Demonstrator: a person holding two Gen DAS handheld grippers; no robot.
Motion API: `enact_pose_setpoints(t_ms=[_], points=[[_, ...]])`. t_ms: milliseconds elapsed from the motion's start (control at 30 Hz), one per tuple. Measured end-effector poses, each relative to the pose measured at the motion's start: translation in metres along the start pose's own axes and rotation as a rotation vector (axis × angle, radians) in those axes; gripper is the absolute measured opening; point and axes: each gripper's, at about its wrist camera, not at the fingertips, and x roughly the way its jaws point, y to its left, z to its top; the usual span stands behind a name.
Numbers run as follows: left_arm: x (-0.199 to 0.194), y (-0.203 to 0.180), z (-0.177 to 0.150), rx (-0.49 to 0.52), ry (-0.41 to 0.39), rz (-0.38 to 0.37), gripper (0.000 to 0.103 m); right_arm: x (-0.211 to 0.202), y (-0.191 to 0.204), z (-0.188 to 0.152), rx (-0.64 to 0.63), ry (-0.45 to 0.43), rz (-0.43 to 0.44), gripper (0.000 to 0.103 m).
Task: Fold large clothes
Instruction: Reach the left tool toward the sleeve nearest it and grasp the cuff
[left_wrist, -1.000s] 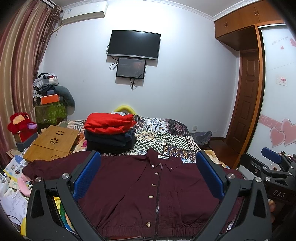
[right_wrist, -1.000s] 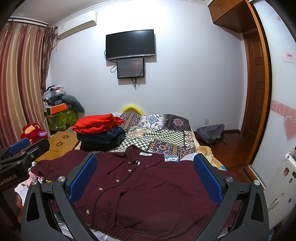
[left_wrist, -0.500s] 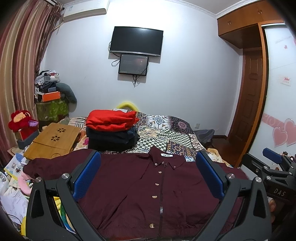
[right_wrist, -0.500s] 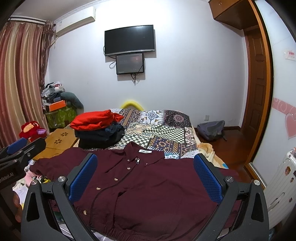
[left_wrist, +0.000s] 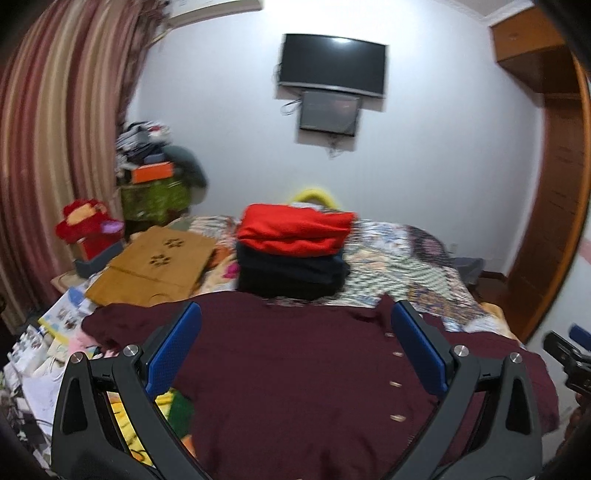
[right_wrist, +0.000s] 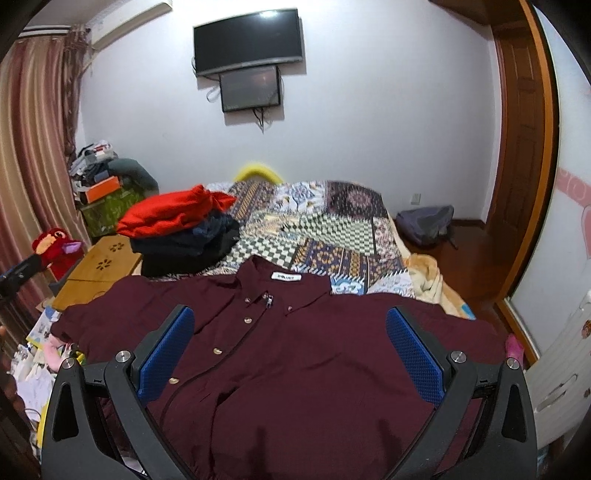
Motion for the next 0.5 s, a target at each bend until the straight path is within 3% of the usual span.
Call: enact_pose_setpoints(t_ms=[200,333,500], points=[[0.049,0.067,0.006,-0.107,0.043,0.150,0.103,0.037,-0.012,0.004,0.067,0.103,-0.004,0.103],[0.089,0.129,0.003,-0.191,0.114,0.248,0.103,0.059,-0.016,0.006,0.096,0.165,-0.029,0.103],[0.126,0.209,-0.019,-0.413,0.253,0.243,0.103,0.085,-0.019,0.005,0.124,0.237,-0.059,0.103]])
